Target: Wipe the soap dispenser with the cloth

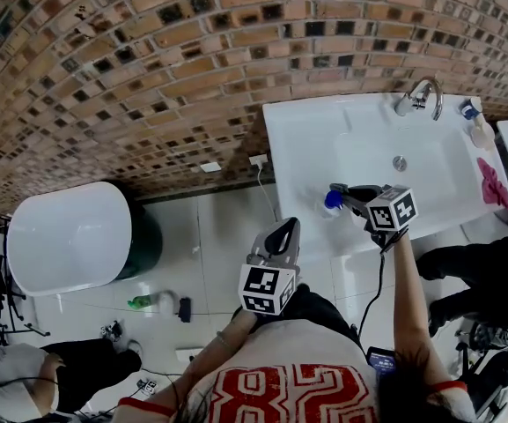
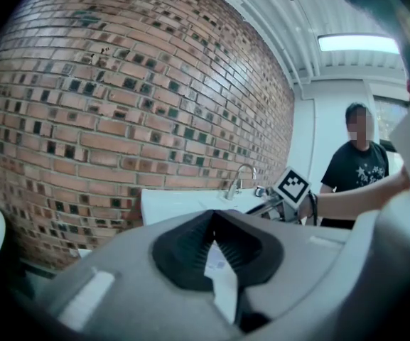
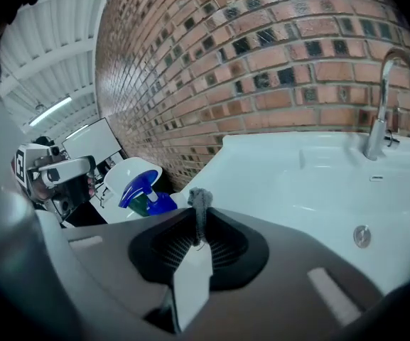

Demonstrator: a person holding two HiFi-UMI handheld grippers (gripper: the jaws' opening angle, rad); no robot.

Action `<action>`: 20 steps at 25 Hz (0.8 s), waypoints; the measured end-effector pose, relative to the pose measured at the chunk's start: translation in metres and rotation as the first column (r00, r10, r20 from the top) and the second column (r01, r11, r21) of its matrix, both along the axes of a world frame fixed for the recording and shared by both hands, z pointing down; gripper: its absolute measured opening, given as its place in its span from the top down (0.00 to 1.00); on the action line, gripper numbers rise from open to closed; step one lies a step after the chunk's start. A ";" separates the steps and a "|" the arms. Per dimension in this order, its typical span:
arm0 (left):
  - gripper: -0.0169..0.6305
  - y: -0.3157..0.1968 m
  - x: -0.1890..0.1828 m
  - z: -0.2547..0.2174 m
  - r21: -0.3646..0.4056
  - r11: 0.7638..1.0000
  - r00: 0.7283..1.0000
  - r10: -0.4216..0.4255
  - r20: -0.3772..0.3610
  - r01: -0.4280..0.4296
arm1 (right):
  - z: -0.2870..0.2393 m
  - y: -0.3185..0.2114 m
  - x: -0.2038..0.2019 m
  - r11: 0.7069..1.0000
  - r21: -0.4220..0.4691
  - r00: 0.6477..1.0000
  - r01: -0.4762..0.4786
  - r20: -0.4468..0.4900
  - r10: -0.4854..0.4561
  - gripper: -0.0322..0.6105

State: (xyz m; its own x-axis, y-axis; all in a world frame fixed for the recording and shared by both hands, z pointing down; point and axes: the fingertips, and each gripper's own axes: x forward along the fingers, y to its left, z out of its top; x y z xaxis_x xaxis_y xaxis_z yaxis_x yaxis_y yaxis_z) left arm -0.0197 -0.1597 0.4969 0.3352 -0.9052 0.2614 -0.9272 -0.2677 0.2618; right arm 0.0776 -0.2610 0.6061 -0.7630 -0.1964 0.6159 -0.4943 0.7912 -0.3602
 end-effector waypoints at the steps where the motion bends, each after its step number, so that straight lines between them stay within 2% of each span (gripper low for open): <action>1: 0.97 0.000 0.001 0.000 0.001 1.000 1.000 0.002 0.002 -0.002 | -0.001 -0.001 -0.003 1.000 0.003 1.000 0.016 0.005 -0.016 0.88; 6: 0.97 0.001 -0.005 0.002 -0.006 1.000 1.000 -0.016 0.007 0.016 | 0.019 0.000 0.000 0.998 -0.051 1.000 0.027 0.011 -0.027 0.88; 12: 0.97 0.001 -0.019 0.004 -0.020 0.998 0.998 -0.062 0.008 0.062 | 0.047 0.007 0.005 0.994 -0.104 1.000 0.017 -0.025 -0.020 0.88; 16: 0.97 0.001 -0.021 0.005 -0.018 0.997 0.997 -0.070 0.008 0.070 | 0.043 0.003 0.002 0.995 -0.093 0.999 0.046 -0.019 -0.048 0.88; 20: 0.97 0.000 -0.021 0.004 -0.014 0.998 0.998 -0.068 0.009 0.068 | 0.019 -0.009 -0.011 0.991 -0.049 0.992 0.123 0.019 -0.122 0.88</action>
State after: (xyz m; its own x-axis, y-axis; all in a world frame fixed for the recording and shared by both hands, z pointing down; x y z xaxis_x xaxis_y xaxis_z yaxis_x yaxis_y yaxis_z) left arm -0.0405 -0.1595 0.5013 0.2706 -0.9220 0.2769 -0.9455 -0.2003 0.2568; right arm 0.0664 -0.2696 0.6248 -0.7892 -0.0702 0.6101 -0.3887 0.8261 -0.4079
